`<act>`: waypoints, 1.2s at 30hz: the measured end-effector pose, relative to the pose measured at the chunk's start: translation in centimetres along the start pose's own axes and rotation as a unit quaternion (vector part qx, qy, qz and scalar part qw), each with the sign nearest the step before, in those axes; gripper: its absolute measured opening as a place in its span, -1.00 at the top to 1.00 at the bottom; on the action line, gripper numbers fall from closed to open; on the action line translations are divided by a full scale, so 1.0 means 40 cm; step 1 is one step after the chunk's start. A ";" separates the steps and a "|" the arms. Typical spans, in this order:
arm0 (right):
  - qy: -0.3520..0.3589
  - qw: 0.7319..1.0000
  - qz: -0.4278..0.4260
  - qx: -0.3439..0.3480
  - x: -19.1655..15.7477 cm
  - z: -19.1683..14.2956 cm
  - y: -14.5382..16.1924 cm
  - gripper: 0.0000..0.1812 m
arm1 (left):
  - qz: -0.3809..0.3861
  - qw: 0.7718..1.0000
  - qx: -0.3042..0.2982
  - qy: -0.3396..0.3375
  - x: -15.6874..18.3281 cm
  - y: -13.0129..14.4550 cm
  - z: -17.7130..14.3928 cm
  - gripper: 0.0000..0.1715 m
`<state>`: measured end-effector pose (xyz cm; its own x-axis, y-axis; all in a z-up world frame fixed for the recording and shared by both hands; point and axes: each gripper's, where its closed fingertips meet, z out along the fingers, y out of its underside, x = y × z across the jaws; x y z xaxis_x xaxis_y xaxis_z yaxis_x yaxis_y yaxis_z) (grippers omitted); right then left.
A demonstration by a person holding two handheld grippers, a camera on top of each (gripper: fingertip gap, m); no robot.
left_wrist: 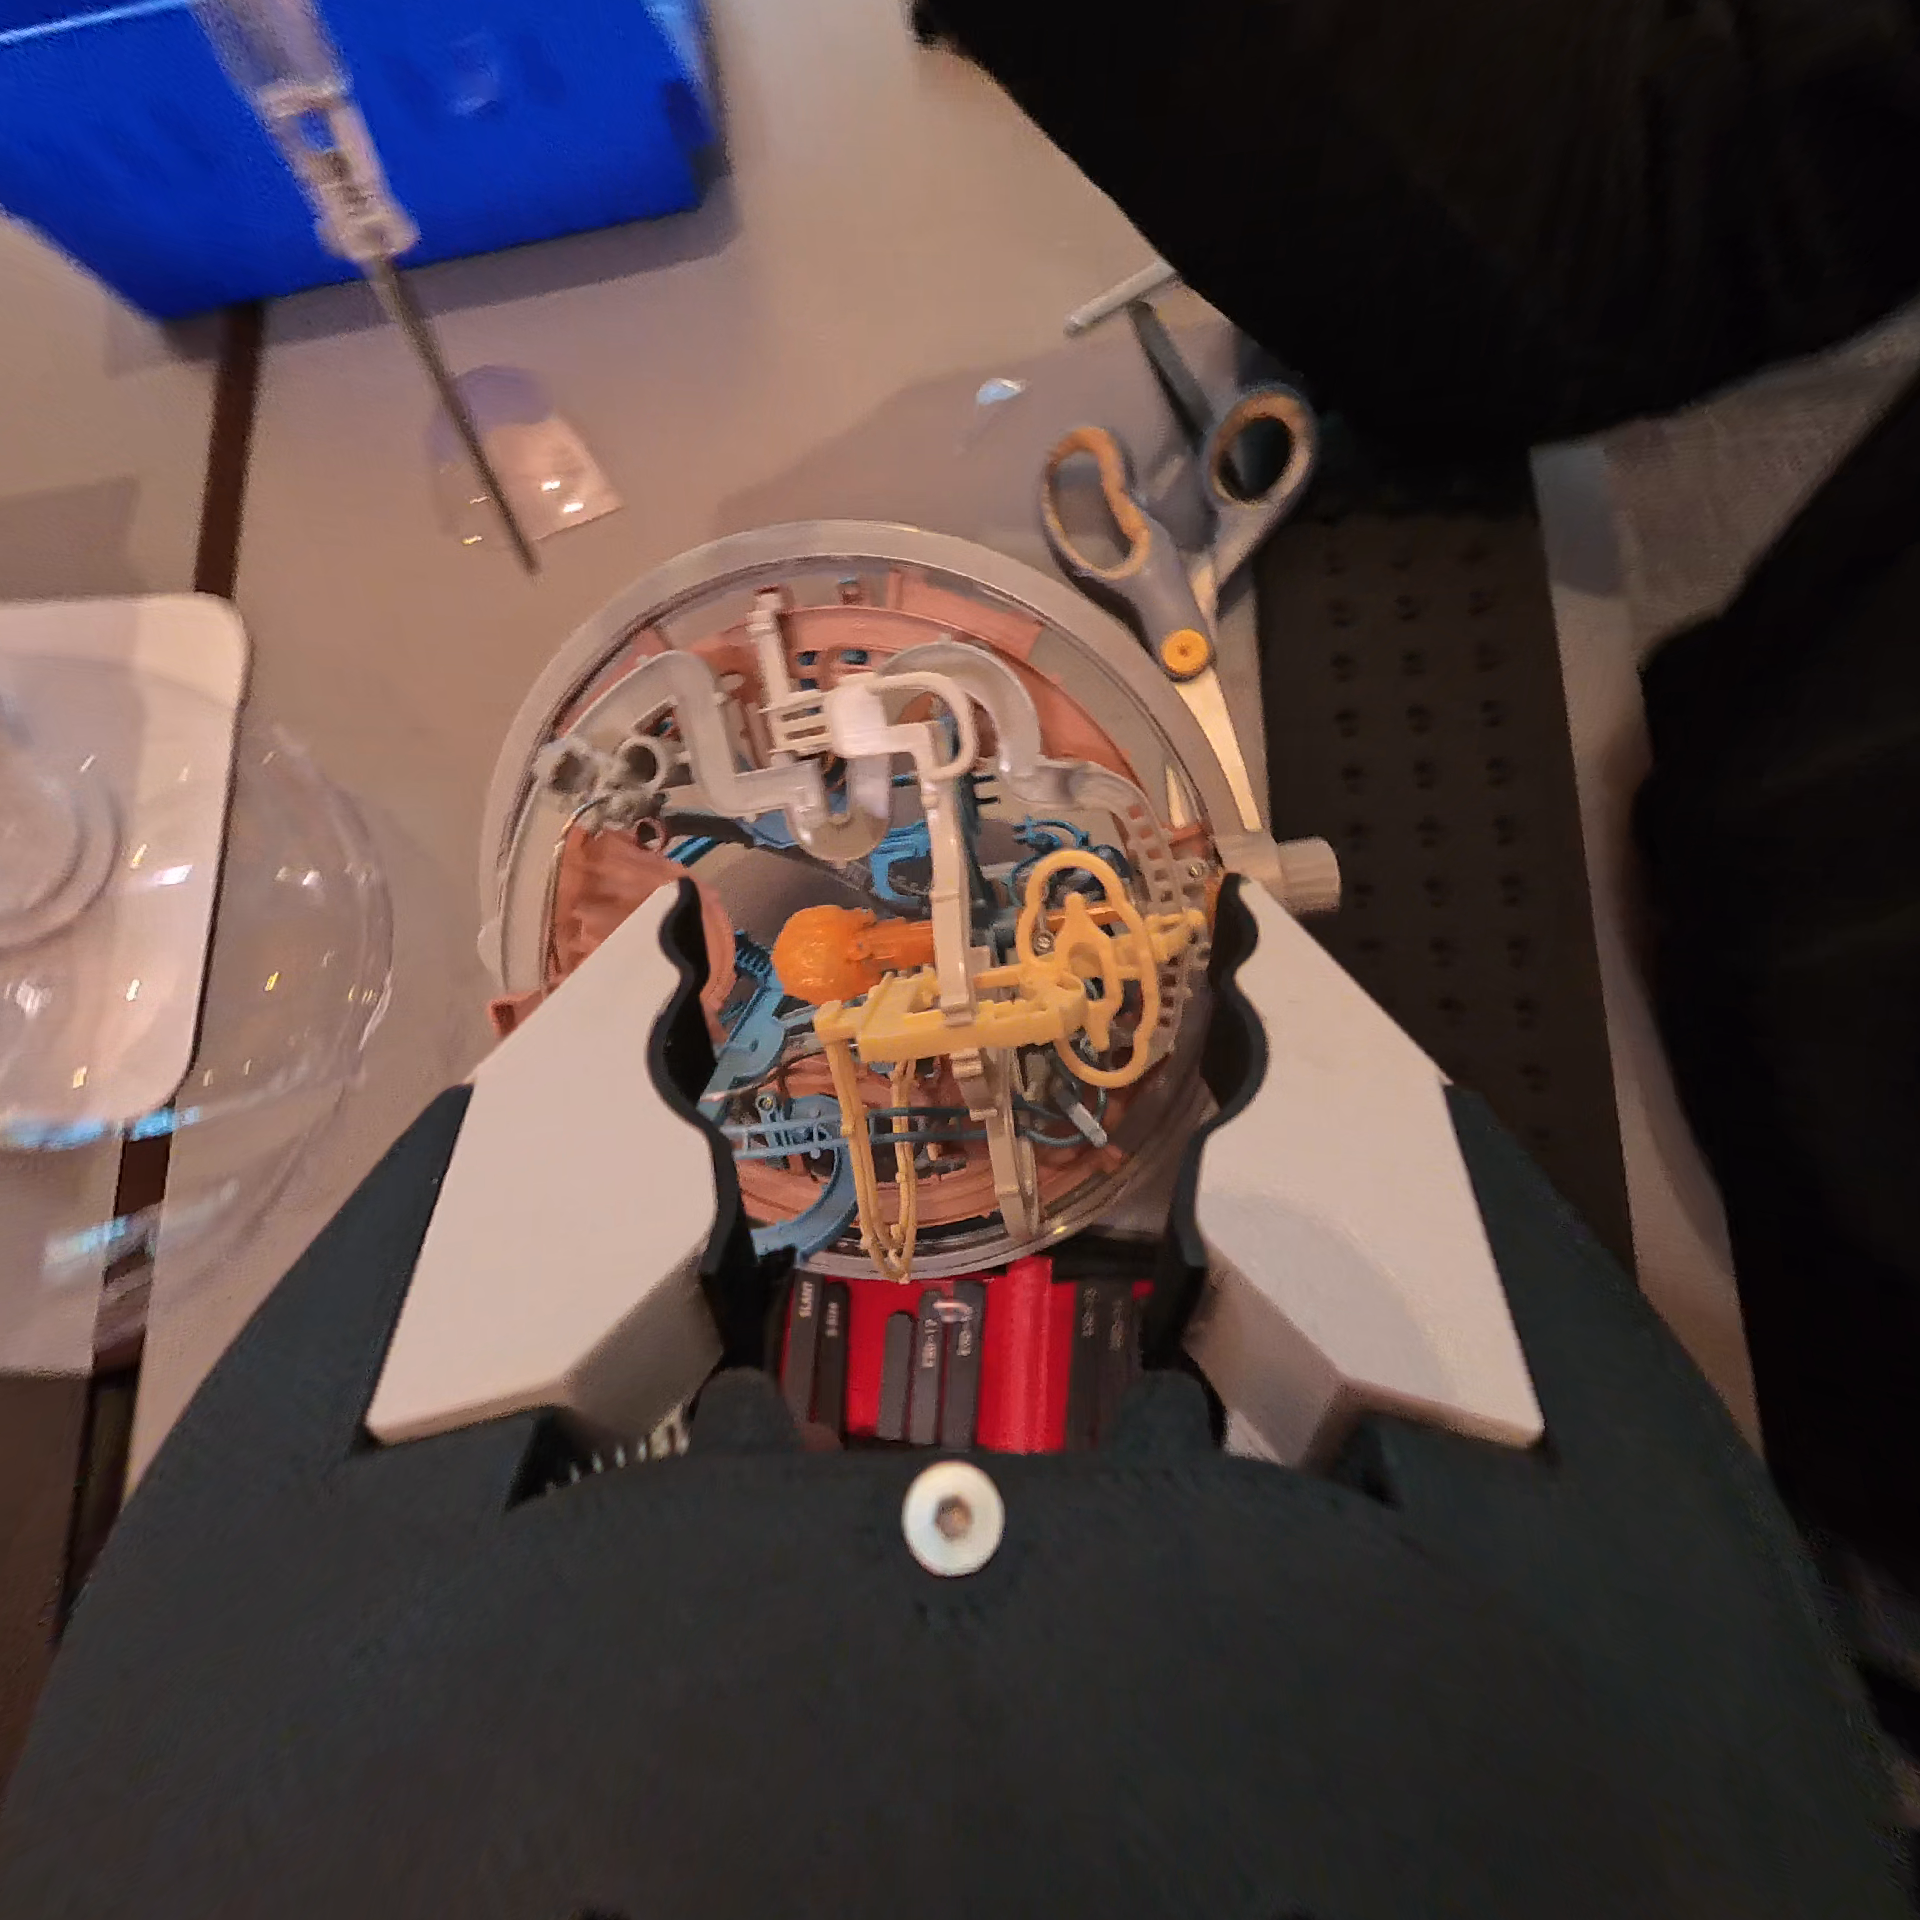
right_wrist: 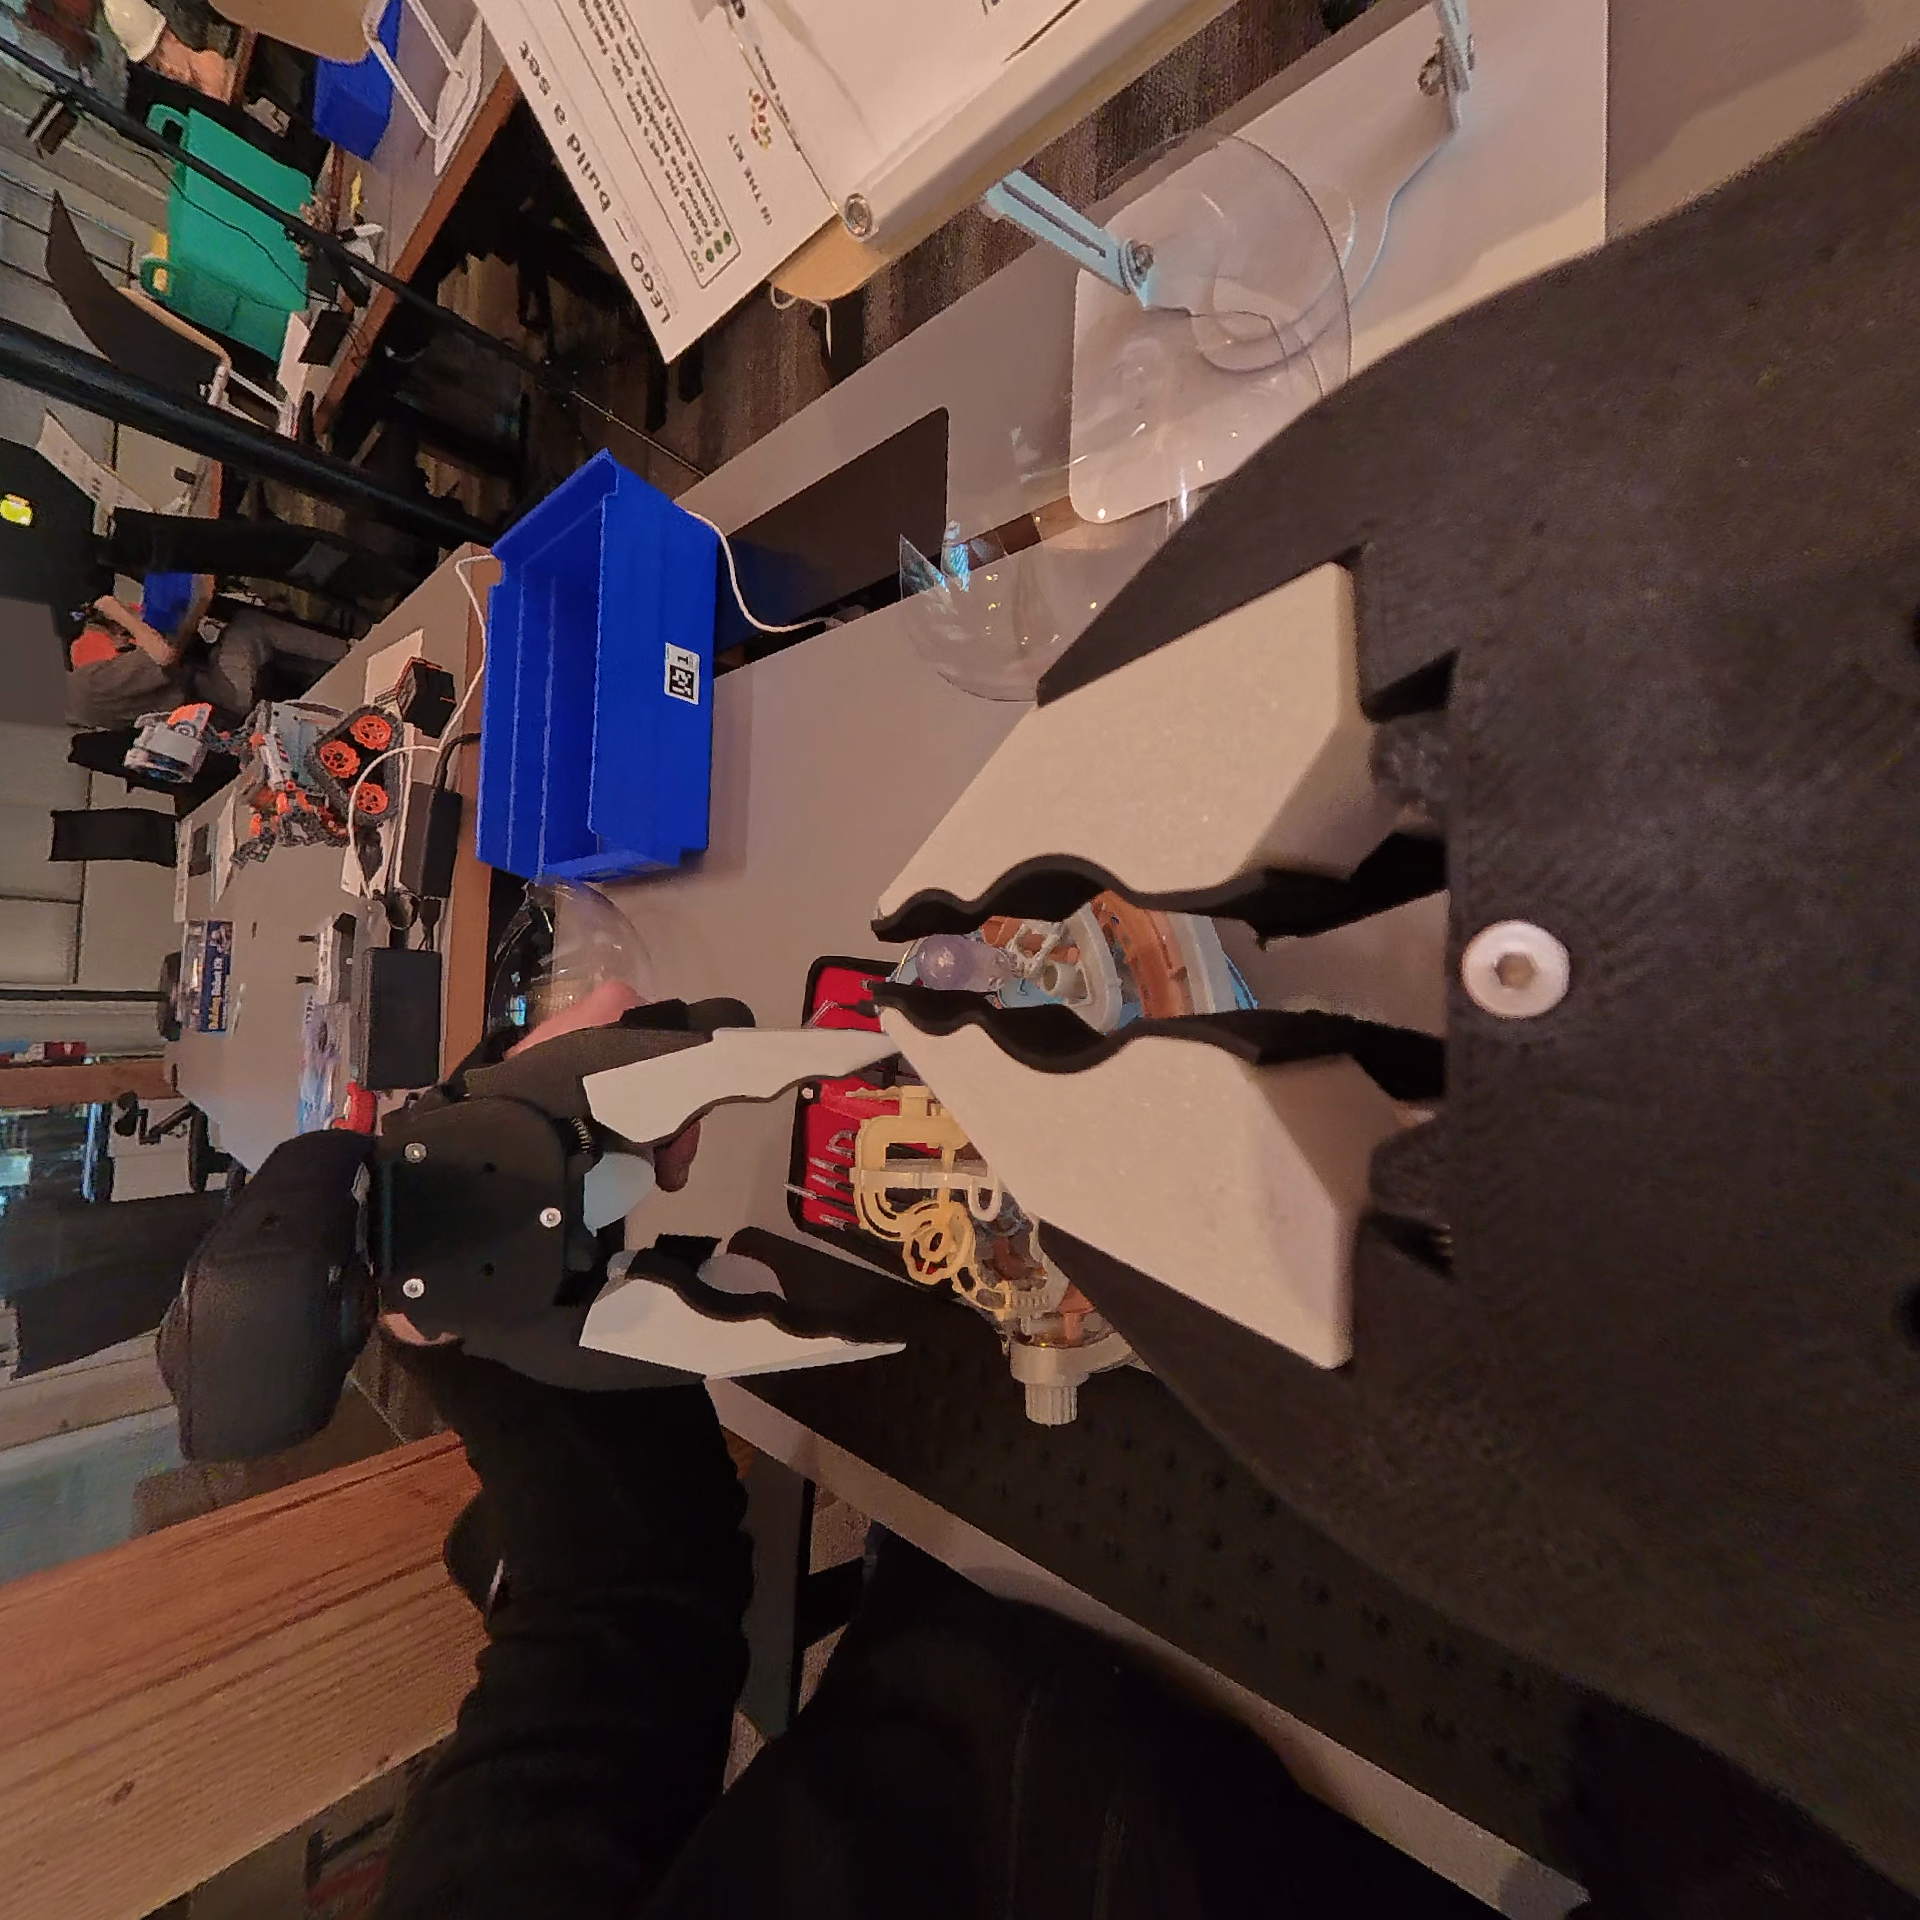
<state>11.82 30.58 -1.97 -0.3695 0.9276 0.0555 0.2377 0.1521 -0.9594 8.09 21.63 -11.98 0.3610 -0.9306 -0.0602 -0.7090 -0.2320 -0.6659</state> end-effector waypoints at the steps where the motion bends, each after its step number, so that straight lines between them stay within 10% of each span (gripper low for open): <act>1: 0.001 1.000 -0.003 -0.001 -0.003 0.003 -0.004 0.92 | -0.040 0.998 0.015 -0.036 -0.018 -0.001 -0.007 -0.10; 10: -0.004 1.000 -0.001 -0.005 0.002 0.028 -0.003 0.91 | -0.294 0.935 0.135 -0.144 0.047 0.057 0.009 -0.45; 14: -0.006 1.000 -0.006 -0.011 -0.008 0.039 -0.006 0.91 | -0.289 0.924 0.127 -0.214 -0.005 0.061 0.046 -0.17; 27: -0.002 1.000 0.008 -0.005 0.012 0.024 0.009 0.92 | 0.036 0.985 -0.017 -0.166 -0.041 0.096 0.066 0.07; 33: 0.013 1.000 0.013 0.001 0.025 -0.009 0.014 0.91 | 0.248 0.935 -0.178 -0.182 -0.077 0.116 0.032 0.08; 36: 0.019 1.000 0.019 0.003 0.035 -0.017 0.021 0.91 | 0.353 0.872 -0.253 -0.228 -0.101 0.133 0.027 0.09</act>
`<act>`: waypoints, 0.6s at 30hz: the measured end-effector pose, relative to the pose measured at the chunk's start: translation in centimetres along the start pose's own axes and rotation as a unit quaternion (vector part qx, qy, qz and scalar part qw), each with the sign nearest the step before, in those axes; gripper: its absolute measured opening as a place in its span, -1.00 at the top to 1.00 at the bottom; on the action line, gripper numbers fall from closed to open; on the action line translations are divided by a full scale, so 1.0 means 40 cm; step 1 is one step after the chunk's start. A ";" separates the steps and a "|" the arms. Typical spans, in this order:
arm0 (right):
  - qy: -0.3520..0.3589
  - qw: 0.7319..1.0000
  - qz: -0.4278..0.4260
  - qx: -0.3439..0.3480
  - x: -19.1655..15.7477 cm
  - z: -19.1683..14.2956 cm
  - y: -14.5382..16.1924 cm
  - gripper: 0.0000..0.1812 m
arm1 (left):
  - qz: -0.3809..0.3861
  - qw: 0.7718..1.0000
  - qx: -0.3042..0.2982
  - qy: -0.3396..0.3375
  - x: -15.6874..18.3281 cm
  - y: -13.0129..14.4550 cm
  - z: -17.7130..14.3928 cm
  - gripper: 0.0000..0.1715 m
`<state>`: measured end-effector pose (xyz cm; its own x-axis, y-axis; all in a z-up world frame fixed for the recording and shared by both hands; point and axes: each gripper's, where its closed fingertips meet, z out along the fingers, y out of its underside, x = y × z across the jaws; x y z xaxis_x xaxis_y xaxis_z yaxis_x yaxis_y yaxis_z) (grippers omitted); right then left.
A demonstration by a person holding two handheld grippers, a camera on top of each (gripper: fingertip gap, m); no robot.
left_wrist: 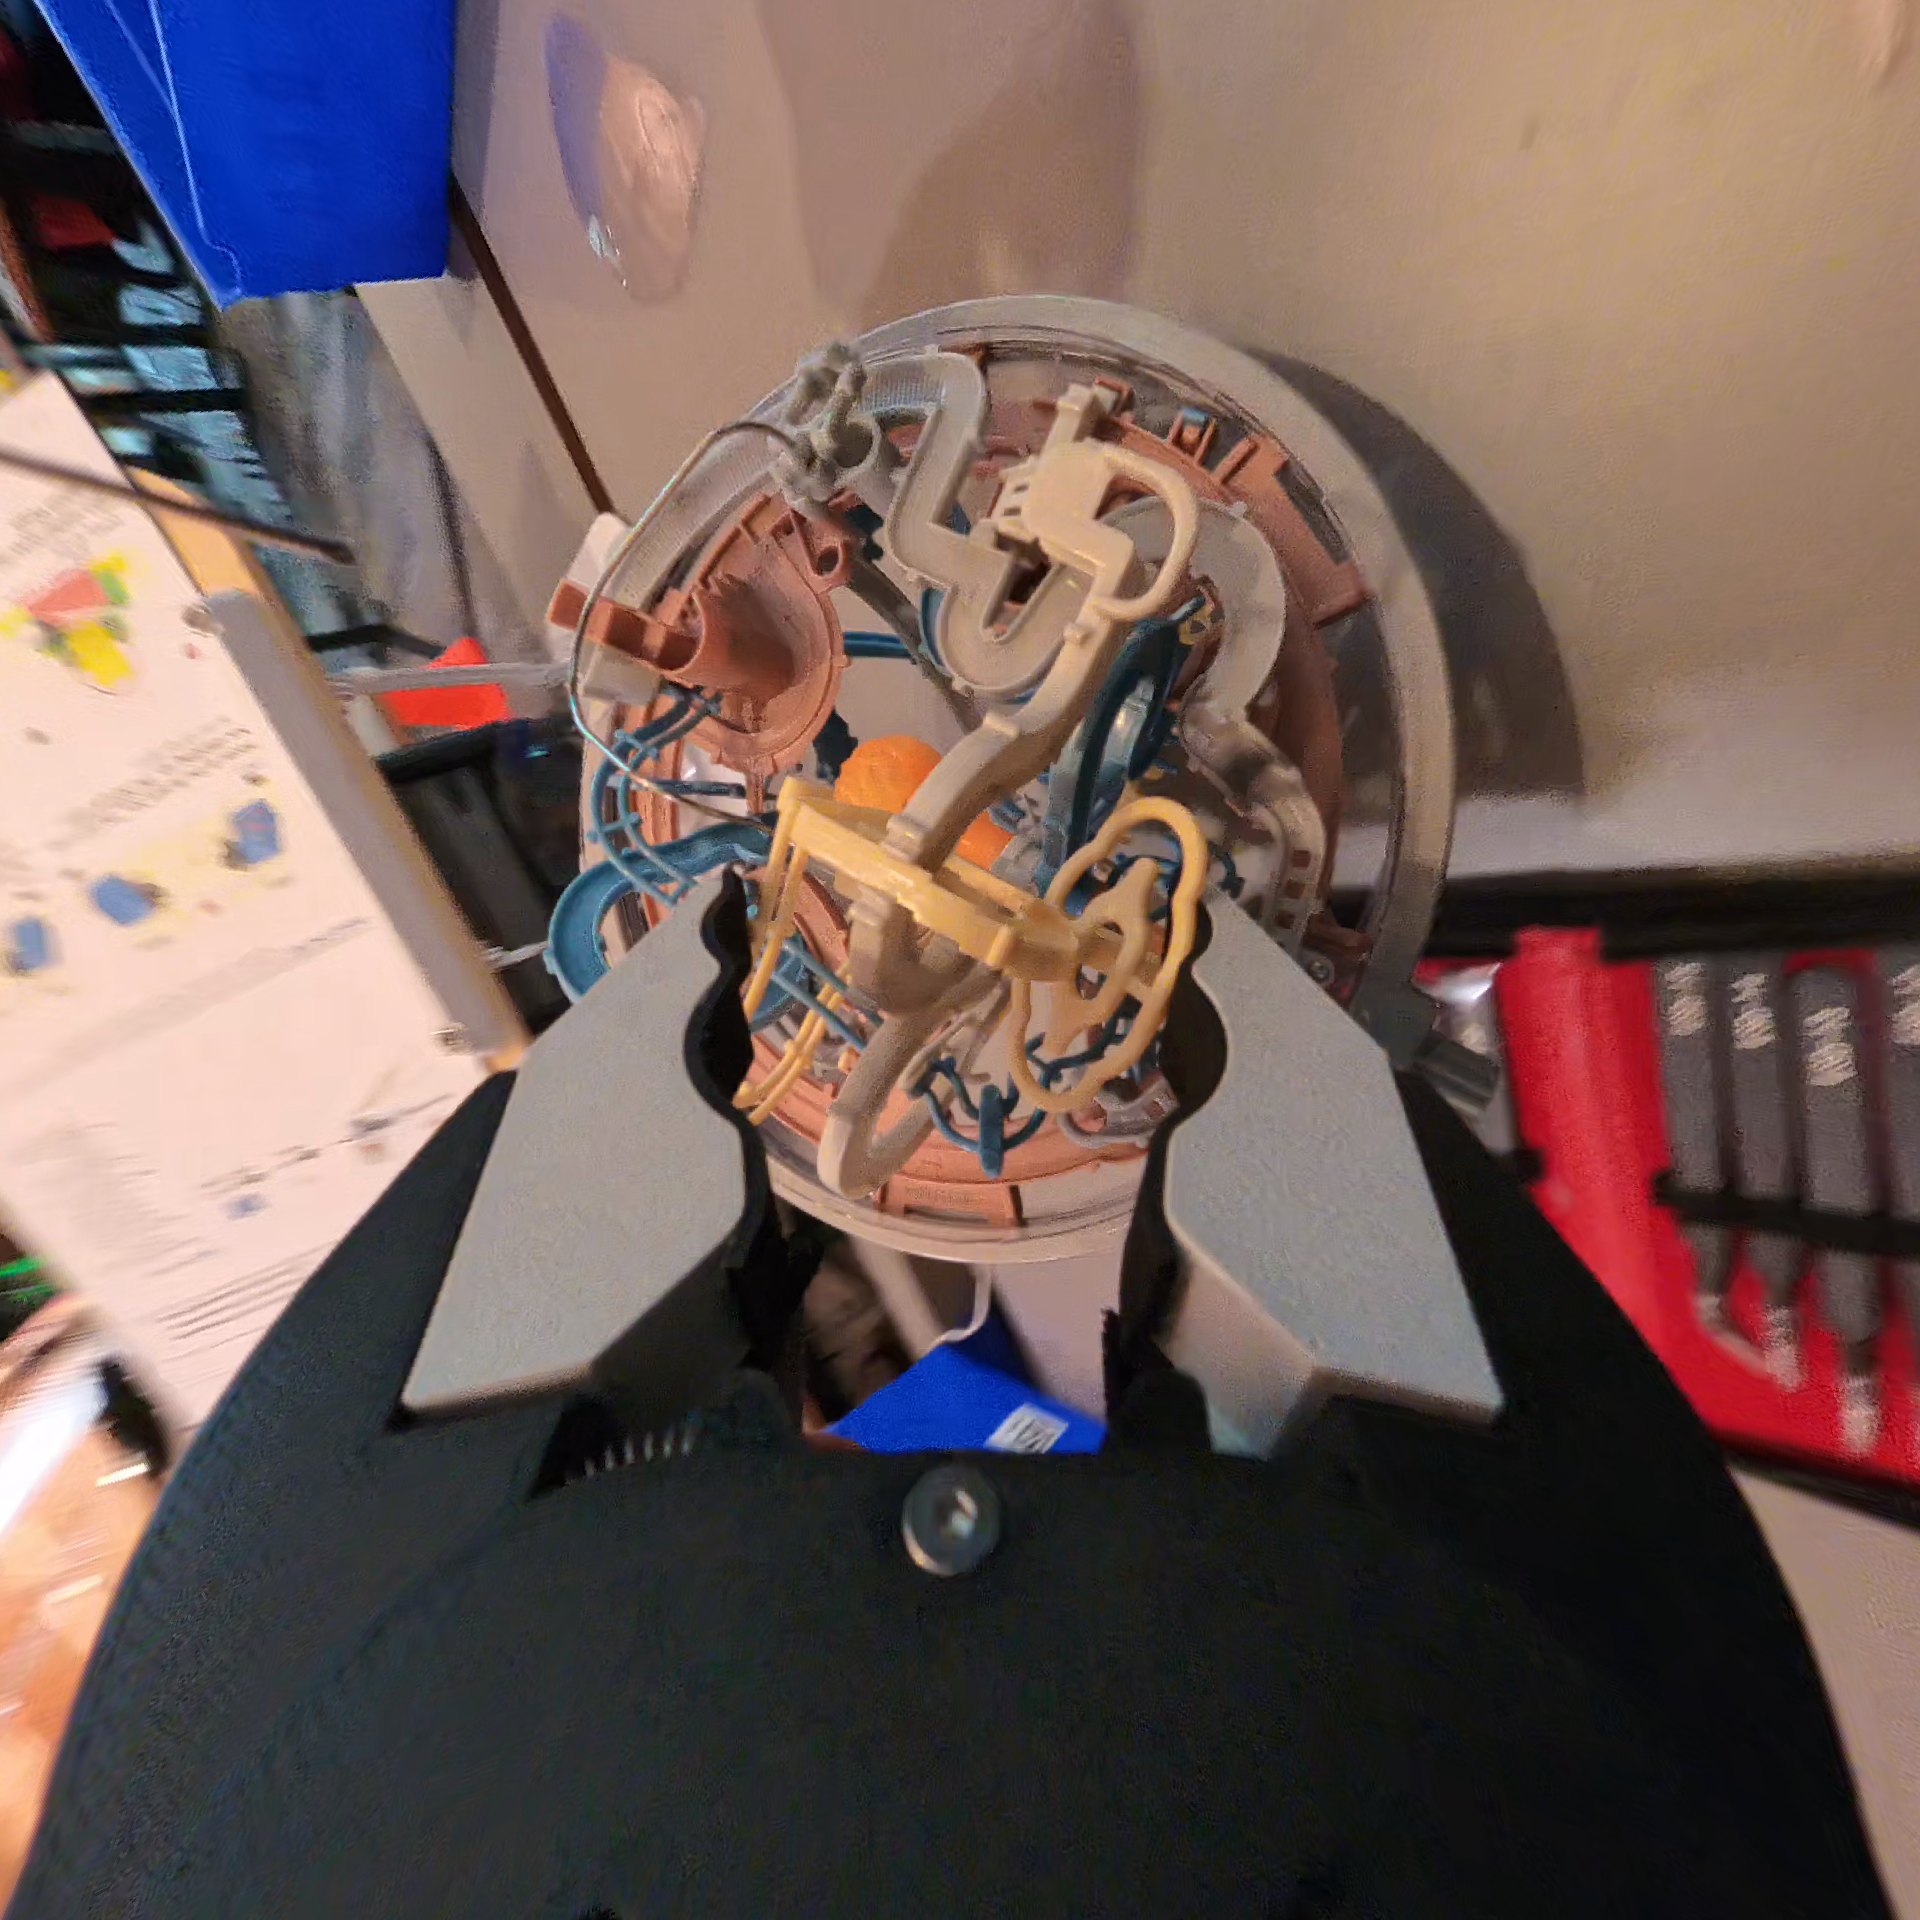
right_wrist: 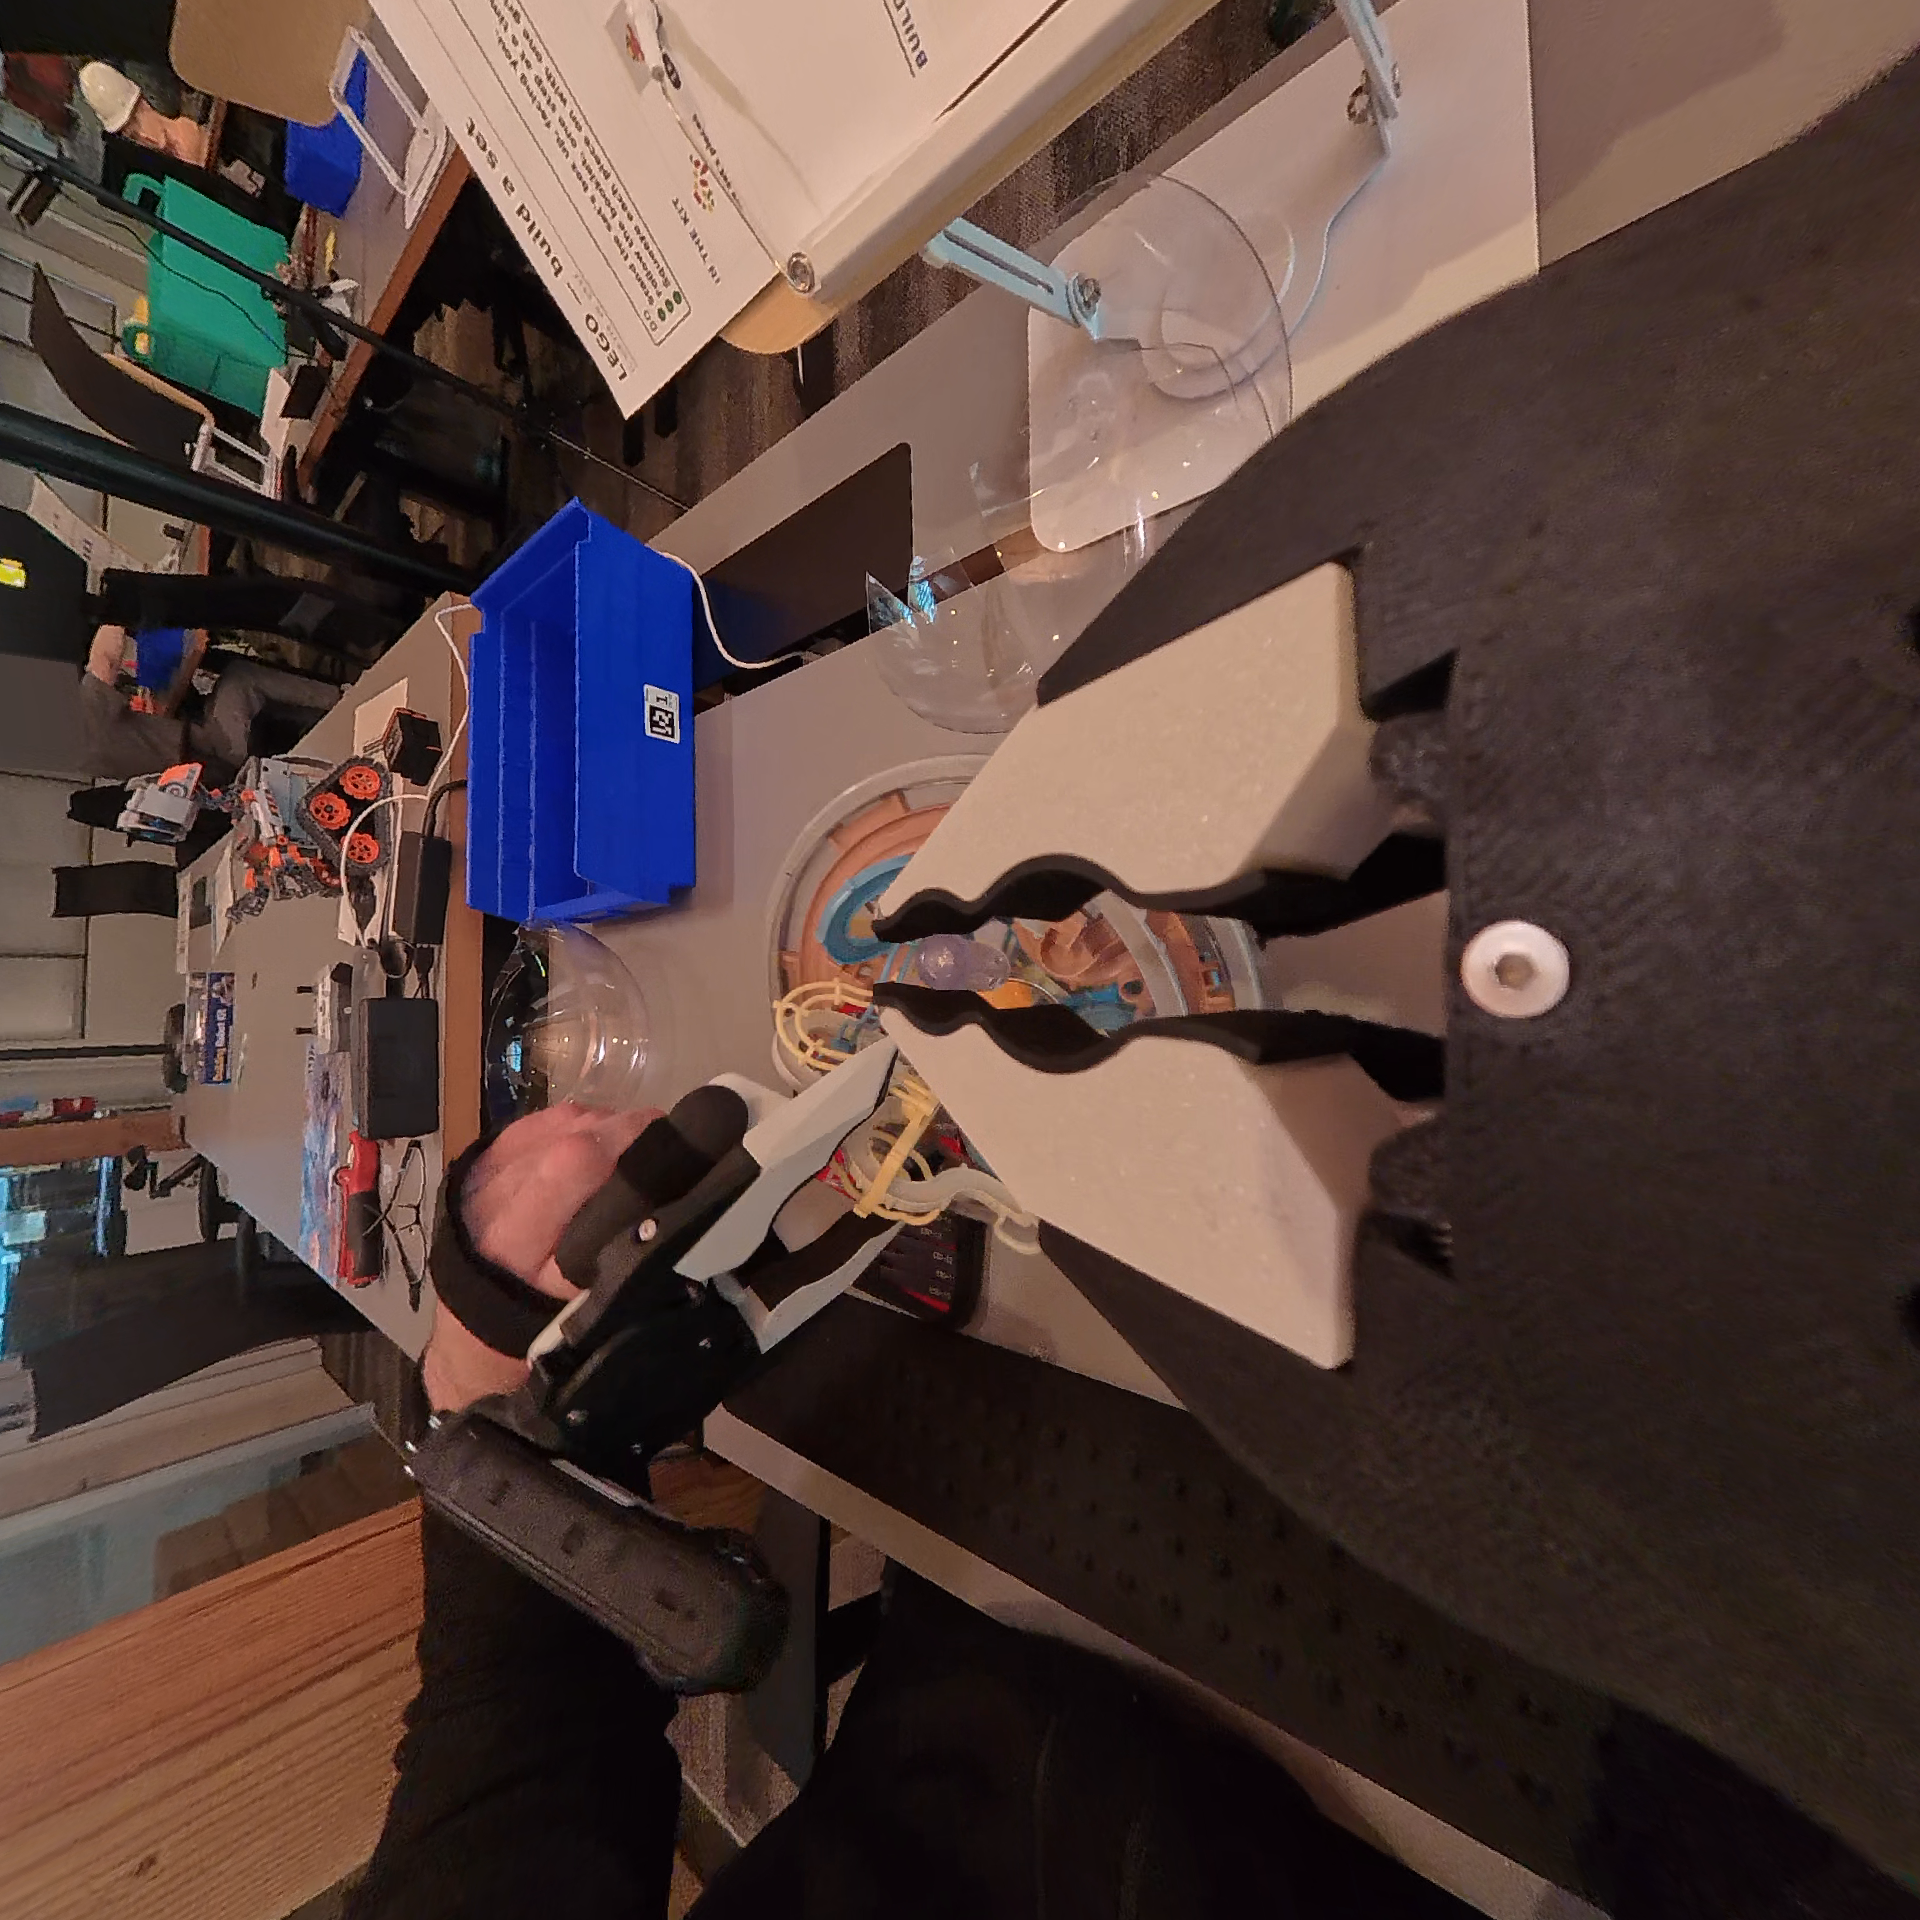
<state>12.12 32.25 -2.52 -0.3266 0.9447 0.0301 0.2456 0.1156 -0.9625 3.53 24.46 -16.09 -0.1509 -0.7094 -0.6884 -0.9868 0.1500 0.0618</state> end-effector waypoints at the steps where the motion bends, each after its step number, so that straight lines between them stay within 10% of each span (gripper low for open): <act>1: 0.001 1.000 0.001 0.000 0.003 -0.001 0.002 0.91 | 0.029 0.999 -0.018 -0.012 0.007 0.005 0.004 0.08; 18: -0.007 0.999 0.021 -0.040 0.030 0.054 0.060 0.91 | 0.048 0.997 0.036 -0.049 0.002 0.048 0.005 -0.02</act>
